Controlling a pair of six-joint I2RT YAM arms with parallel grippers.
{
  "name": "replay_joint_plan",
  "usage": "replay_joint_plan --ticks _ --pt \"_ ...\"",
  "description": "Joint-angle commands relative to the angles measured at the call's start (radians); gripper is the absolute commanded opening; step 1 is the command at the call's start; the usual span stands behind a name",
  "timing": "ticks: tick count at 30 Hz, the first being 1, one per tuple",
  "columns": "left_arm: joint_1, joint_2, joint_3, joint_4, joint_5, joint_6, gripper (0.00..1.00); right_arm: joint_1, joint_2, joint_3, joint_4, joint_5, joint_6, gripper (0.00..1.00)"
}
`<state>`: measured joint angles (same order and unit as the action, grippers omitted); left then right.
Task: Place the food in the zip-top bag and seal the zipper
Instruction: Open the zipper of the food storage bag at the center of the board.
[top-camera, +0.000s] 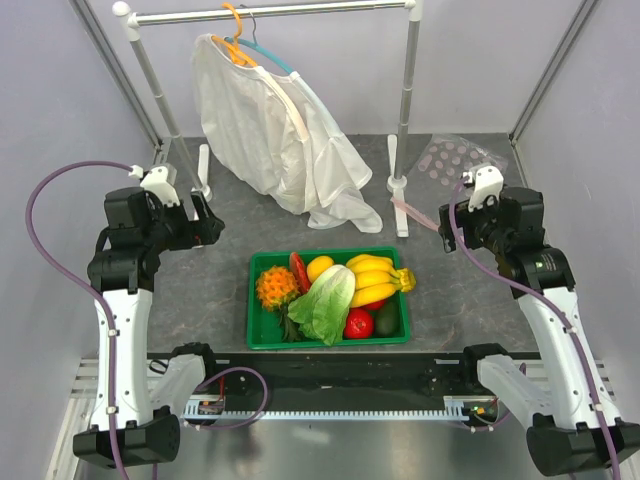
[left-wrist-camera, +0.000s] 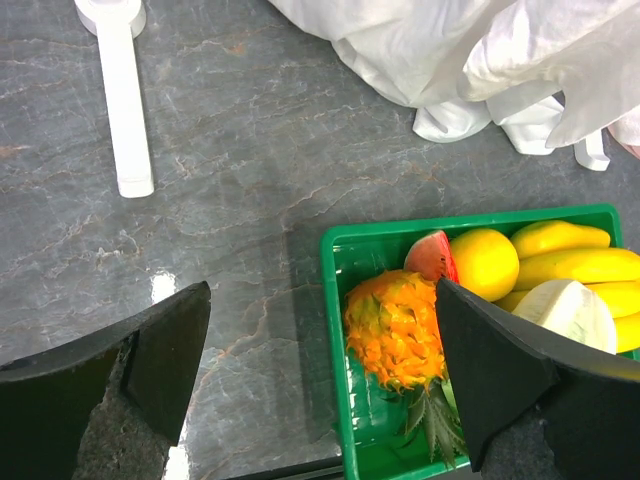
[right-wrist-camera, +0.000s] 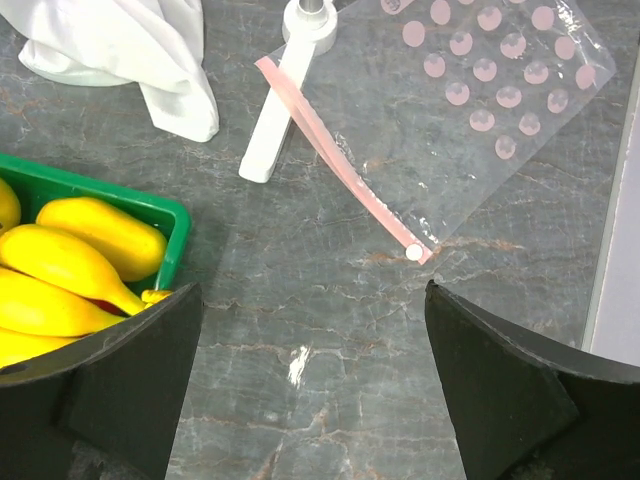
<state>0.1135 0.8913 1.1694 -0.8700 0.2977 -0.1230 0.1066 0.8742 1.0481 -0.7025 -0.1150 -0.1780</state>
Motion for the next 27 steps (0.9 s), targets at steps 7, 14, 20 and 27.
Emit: replay_joint_plan --ticks 7,14,20,27 --pt "-0.002 -0.049 -0.022 0.164 0.0 -0.012 1.0 -0.002 0.08 -0.062 0.081 -0.089 -0.198 0.98" --pt "-0.001 -0.008 -0.03 0.21 0.004 -0.043 1.0 -0.002 0.25 -0.042 0.123 -0.11 -0.35 0.98" --pt "-0.001 -0.023 -0.094 0.316 0.02 -0.059 1.0 0.025 0.456 0.019 0.182 -0.051 -0.422 0.98" --pt "-0.002 0.014 -0.1 0.348 0.014 -0.064 1.0 0.096 0.678 0.049 0.323 0.101 -0.471 0.94"
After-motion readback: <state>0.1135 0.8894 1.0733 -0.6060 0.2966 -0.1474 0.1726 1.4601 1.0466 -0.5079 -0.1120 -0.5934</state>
